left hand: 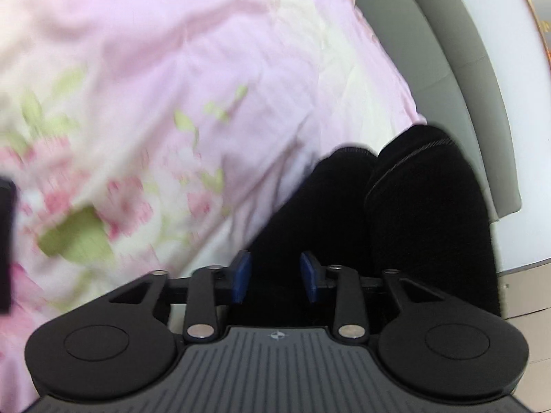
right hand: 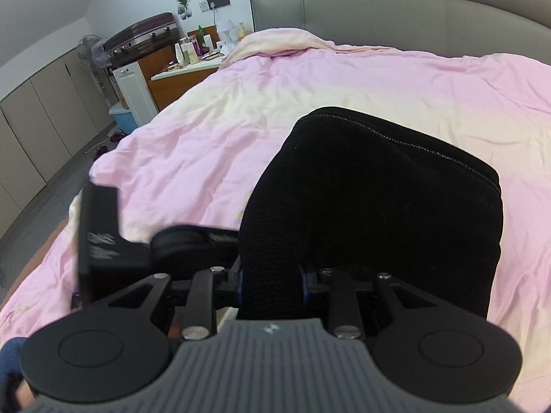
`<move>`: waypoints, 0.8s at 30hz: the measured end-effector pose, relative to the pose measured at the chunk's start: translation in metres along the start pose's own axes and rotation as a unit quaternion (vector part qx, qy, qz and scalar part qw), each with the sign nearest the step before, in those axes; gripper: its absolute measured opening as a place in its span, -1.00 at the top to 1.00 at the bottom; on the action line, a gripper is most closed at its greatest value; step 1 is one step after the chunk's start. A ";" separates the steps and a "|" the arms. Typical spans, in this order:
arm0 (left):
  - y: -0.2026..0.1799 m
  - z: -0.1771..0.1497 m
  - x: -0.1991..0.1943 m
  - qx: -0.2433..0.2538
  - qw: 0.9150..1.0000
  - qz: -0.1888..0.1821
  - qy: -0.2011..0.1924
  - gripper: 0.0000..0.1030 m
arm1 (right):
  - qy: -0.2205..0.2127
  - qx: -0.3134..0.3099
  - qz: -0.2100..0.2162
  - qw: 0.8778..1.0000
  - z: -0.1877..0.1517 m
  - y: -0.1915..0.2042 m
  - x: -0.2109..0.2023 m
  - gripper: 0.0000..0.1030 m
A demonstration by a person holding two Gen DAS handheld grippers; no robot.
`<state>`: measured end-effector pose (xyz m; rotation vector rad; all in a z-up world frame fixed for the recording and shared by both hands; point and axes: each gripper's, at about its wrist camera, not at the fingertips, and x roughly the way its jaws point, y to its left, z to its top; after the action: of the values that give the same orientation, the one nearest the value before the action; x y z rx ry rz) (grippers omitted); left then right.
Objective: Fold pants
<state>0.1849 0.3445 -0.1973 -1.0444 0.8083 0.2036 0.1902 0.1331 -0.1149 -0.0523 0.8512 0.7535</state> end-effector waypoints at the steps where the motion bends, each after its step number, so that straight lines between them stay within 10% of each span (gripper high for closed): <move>1: -0.002 0.003 -0.009 0.008 1.000 0.004 -0.017 0.09 | 0.001 -0.003 0.001 1.000 -0.002 0.000 0.003 0.51; 11: 0.003 0.019 -0.039 0.002 0.999 -0.028 -0.039 -0.16 | 0.020 -0.154 -0.032 0.987 -0.024 0.040 0.055 -0.23; 19: -0.017 0.019 -0.052 0.057 0.995 -0.076 -0.024 -0.20 | 0.015 -0.017 0.136 0.990 0.006 -0.035 -0.020 -0.22; 24: -0.027 0.007 -0.043 0.069 0.986 -0.146 0.040 -0.40 | -0.018 0.016 0.100 0.995 0.020 -0.072 -0.054 -0.23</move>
<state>0.1723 0.3451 -0.1480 -1.0304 0.7214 -0.1426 0.2250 0.0544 -0.0816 0.0767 0.8430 0.9258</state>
